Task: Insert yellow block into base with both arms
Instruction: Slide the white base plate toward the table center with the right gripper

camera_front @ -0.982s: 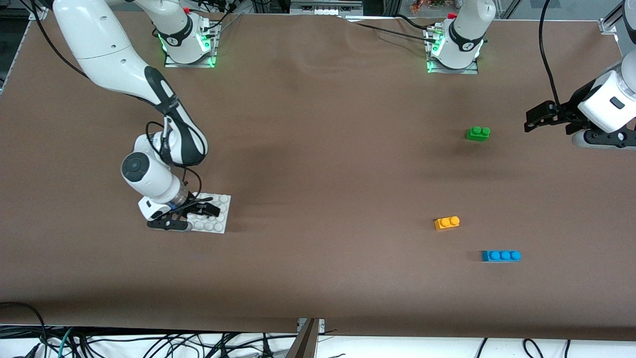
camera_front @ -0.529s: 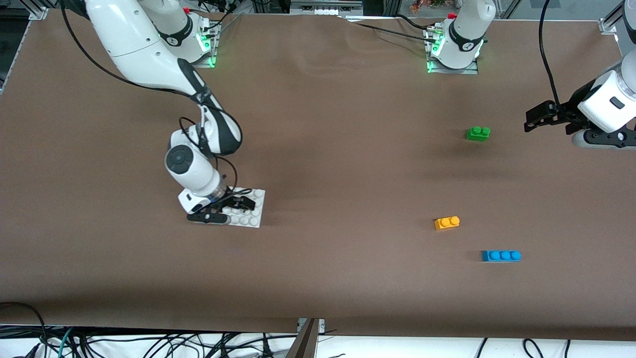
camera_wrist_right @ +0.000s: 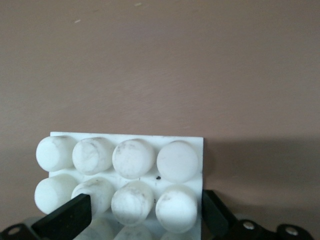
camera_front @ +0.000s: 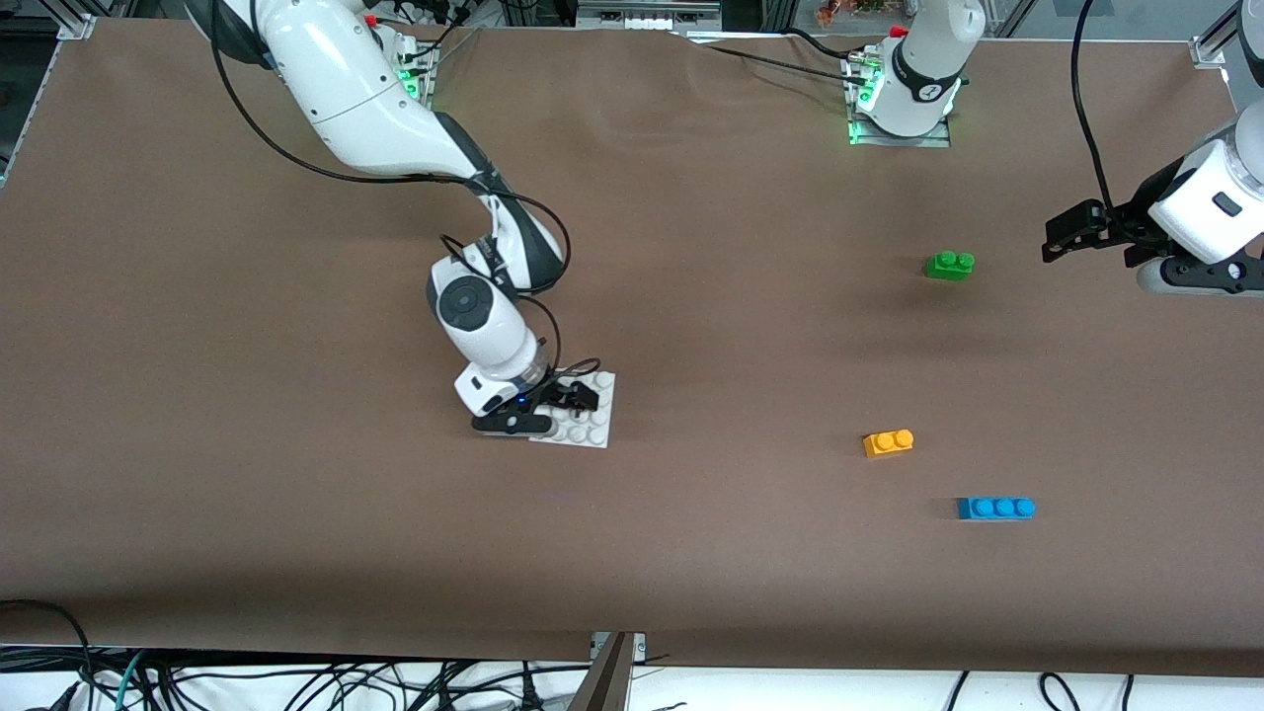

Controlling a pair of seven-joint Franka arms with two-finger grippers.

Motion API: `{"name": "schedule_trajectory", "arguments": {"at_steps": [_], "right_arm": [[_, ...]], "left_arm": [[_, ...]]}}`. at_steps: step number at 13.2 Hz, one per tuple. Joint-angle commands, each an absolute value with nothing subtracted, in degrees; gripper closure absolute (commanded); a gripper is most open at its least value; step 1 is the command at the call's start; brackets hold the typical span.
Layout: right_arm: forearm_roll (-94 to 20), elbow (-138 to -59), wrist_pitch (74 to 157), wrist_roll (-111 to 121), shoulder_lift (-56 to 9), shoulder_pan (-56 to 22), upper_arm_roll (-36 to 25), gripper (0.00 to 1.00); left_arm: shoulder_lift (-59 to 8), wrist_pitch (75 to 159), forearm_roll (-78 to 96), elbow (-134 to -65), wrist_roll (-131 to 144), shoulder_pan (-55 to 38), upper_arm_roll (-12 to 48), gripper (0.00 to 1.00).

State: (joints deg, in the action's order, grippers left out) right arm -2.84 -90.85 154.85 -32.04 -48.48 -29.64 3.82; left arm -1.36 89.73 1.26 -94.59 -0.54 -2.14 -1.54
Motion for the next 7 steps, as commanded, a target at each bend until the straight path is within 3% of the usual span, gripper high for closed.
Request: {"name": "schedule_trajectory", "arguments": {"at_steps": [1,7], "right_arm": [[-2.2,-85.8,154.8,-33.4,-52.2,-33.3,4.2,0.00],[-2.2,-78.8,154.8,-36.6,-55.8,-39.2,4.2,0.00]], "left_arm": [[-2.3,88.3,0.1,-92.6,-1.4,-2.4,-1.6,0.00],[-2.3,88.2,0.0,-92.7,-1.5,-2.4,-1.7,0.00]]}}
